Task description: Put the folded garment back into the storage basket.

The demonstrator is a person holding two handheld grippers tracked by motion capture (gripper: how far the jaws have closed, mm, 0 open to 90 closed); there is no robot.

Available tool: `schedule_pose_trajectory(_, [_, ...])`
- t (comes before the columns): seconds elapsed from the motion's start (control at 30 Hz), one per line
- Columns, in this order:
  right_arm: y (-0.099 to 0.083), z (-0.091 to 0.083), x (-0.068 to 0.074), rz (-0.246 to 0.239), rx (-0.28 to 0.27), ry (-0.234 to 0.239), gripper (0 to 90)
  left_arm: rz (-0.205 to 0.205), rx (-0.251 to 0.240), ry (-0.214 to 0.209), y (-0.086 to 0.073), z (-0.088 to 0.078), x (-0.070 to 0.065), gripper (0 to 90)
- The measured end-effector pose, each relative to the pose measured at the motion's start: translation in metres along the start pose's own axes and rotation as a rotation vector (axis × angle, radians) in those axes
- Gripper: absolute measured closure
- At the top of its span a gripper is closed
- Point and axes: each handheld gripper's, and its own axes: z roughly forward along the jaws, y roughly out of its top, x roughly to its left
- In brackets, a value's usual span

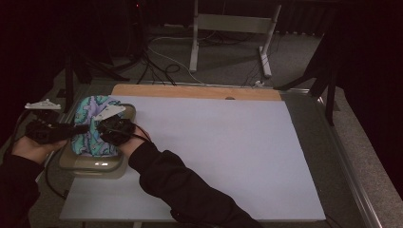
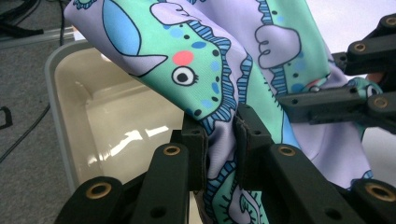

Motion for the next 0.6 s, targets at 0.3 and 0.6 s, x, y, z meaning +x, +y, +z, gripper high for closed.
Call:
schedule_pose_trajectory(0.3, [-0.017,0.028,-0.001,0.073,0.016,0.003,77.0,-0.007,0.026,0.002,-0.01,0.019,0.013,77.2])
schedule_pose_trajectory(0.6, [-0.034,0.045,-0.001,0.114,0.071,0.004,76.7,-0.005,0.081,-0.013,-0.023,0.039,0.021,77.2])
